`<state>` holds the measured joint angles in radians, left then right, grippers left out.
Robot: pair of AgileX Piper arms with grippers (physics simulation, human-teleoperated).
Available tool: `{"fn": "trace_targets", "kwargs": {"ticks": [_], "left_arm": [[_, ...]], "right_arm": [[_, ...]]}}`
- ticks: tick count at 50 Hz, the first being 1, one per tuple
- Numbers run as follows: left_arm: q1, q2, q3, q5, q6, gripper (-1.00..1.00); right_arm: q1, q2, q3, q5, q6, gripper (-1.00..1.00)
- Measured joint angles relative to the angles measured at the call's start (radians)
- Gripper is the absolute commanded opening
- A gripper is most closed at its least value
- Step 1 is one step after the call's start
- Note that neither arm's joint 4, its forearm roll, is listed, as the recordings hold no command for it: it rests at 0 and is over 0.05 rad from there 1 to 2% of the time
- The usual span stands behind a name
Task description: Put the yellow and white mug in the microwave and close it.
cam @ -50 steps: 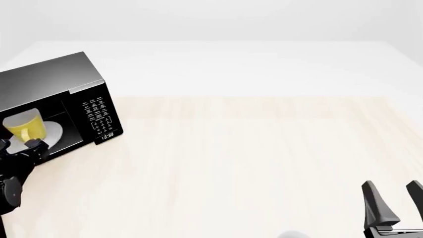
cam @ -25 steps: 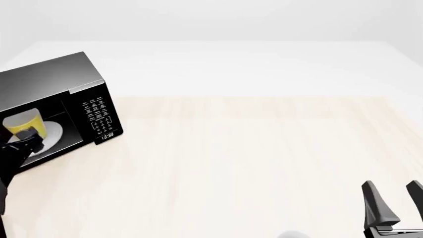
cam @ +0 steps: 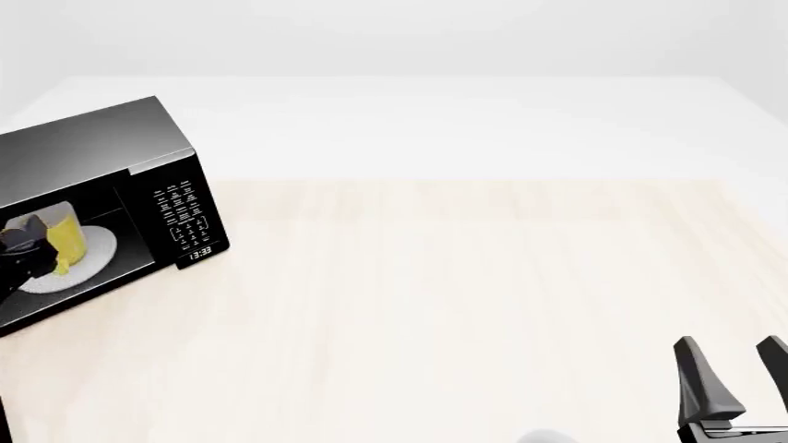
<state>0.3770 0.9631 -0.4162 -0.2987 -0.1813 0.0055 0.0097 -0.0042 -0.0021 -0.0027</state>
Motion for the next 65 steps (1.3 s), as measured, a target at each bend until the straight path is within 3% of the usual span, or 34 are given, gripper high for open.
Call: {"fn": "trace_targets", "kwargs": {"ticks": [18,36,51,65], "left_arm": [[0.002,-0.175,-0.079,0.213,0.054,1.00],[0.033,-0.295,-0.173,0.413,0.048,1.00],[0.114,-0.358,-0.231,0.543,0.038,1.00],[0.229,-0.366,-0.257,0.594,0.041,1.00]], "right_arm": [[0.000,0.000,0.000,0.000,0.000,1.00],[0.000,0.000,0.000,0.000,0.000,1.00],[0.000,0.000,0.000,0.000,0.000,1.00],[0.000,0.000,0.000,0.000,0.000,1.00]]}}
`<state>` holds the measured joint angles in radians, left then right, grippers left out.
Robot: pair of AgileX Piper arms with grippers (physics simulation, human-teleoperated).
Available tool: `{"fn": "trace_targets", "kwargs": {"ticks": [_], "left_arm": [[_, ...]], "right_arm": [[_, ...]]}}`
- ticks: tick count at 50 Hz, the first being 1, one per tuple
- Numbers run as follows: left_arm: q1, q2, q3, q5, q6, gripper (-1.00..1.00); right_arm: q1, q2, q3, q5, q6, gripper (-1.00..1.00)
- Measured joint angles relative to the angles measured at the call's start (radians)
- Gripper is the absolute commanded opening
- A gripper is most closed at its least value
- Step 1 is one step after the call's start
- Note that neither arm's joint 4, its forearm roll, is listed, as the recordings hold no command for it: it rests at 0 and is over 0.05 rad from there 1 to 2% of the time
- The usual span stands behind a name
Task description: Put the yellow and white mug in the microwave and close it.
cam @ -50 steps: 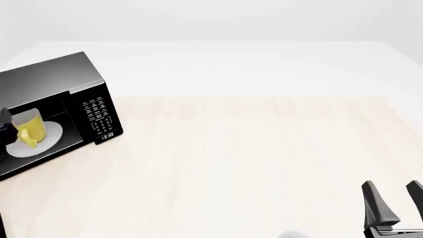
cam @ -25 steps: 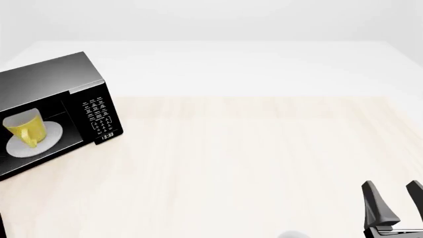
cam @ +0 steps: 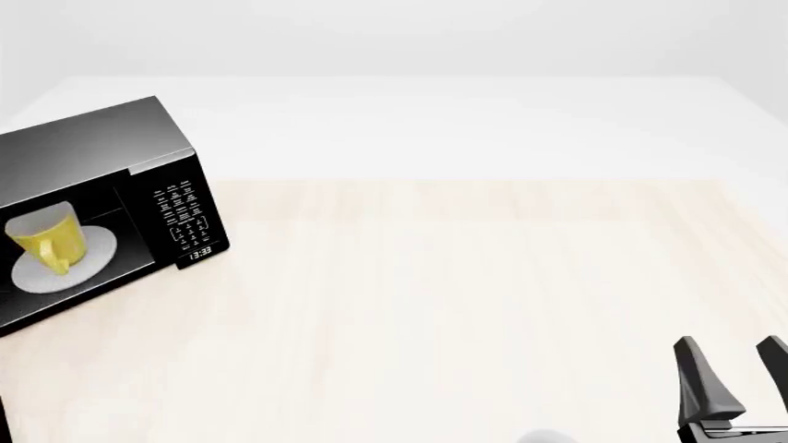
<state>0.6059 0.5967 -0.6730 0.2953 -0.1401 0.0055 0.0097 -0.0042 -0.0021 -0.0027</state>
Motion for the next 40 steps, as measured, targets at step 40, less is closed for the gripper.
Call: {"fn": "trace_targets", "kwargs": {"ticks": [40], "left_arm": [[0.330,0.052,-0.029,0.029,0.061,1.00]], "right_arm": [[0.000,0.000,0.000,0.000,0.000,1.00]]}}
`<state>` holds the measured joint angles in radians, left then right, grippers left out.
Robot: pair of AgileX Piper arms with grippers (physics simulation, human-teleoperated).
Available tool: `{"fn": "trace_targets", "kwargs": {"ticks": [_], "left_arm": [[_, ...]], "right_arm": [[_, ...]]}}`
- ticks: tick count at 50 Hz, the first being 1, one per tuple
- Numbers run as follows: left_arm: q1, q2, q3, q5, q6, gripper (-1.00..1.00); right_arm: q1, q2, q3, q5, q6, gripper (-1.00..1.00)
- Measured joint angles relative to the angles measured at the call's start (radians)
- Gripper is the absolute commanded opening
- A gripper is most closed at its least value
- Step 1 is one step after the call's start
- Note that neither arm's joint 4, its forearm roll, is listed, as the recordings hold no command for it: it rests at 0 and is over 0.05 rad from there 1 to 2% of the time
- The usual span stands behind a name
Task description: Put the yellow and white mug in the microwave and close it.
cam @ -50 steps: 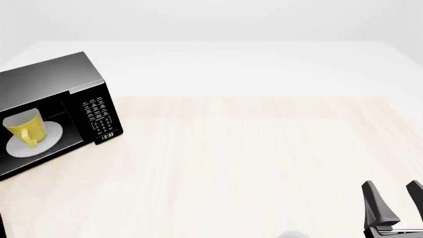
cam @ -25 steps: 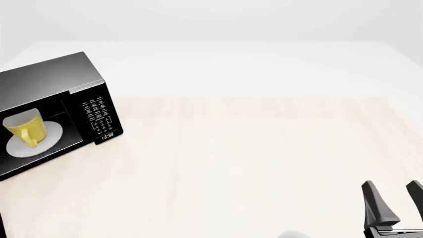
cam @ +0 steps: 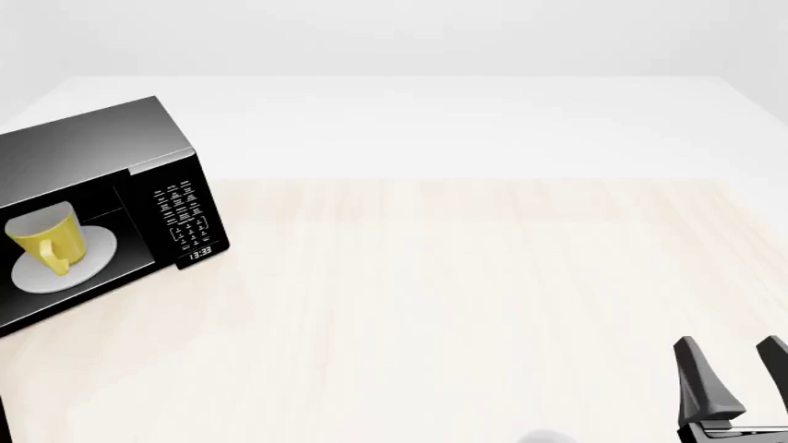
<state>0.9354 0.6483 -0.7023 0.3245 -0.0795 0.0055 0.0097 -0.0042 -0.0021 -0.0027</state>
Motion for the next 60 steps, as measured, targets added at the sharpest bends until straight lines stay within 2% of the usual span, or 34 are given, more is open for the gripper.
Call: {"fn": "trace_targets", "kwargs": {"ticks": [29,60], "left_arm": [[0.191,0.078,0.004,-0.003,0.088,1.00],[0.280,0.290,0.106,-0.125,0.123,1.00]], "right_arm": [[0.000,0.000,0.000,0.000,0.000,1.00],[0.000,0.000,0.000,0.000,0.000,1.00]]}}
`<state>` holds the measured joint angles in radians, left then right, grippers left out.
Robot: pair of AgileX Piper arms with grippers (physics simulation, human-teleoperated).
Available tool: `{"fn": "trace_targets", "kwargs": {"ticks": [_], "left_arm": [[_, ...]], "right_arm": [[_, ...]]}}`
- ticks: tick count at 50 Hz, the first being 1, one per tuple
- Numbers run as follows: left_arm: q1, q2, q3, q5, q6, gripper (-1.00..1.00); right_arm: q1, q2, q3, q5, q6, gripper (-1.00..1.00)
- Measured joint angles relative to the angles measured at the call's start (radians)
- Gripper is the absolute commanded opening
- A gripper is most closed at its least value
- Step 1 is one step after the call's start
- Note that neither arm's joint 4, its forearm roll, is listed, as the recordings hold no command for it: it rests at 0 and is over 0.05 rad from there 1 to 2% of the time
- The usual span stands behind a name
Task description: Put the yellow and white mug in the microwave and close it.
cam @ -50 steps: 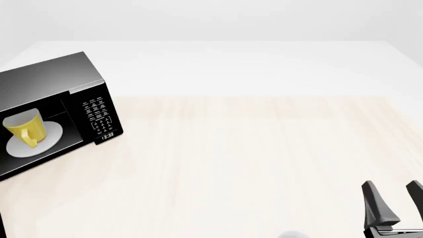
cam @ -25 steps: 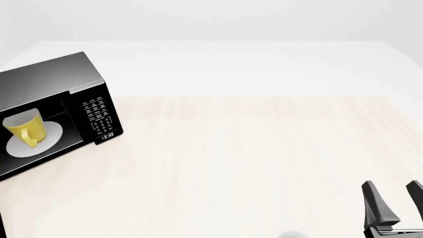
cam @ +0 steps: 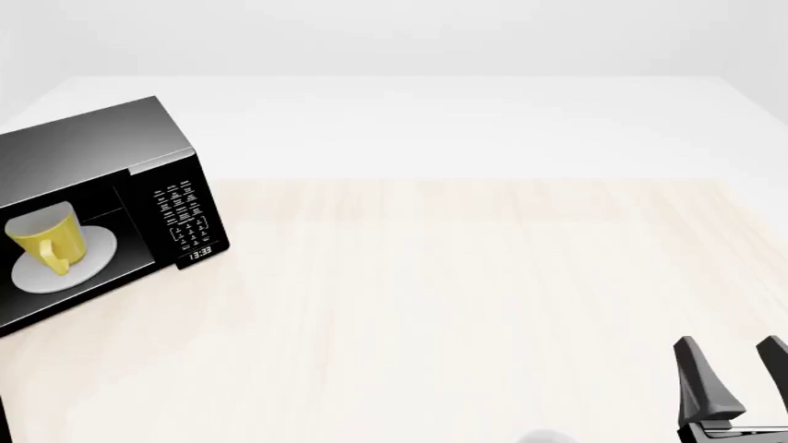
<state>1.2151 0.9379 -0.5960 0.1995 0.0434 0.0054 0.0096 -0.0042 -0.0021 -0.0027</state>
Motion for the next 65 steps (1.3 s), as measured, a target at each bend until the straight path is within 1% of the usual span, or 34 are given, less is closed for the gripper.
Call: {"fn": "trace_targets", "kwargs": {"ticks": [8,18,46,65], "left_arm": [[0.003,0.049,0.023,-0.036,0.009,1.00],[-0.030,0.111,0.049,-0.075,0.013,1.00],[-0.164,0.283,0.059,-0.145,0.002,1.00],[-0.285,0.404,0.032,-0.172,-0.036,1.00]], "right_arm": [[0.000,0.000,0.000,0.000,0.000,1.00],[0.000,0.000,0.000,0.000,0.000,1.00],[0.000,0.000,0.000,0.000,0.000,1.00],[0.000,0.000,0.000,0.000,0.000,1.00]]}}
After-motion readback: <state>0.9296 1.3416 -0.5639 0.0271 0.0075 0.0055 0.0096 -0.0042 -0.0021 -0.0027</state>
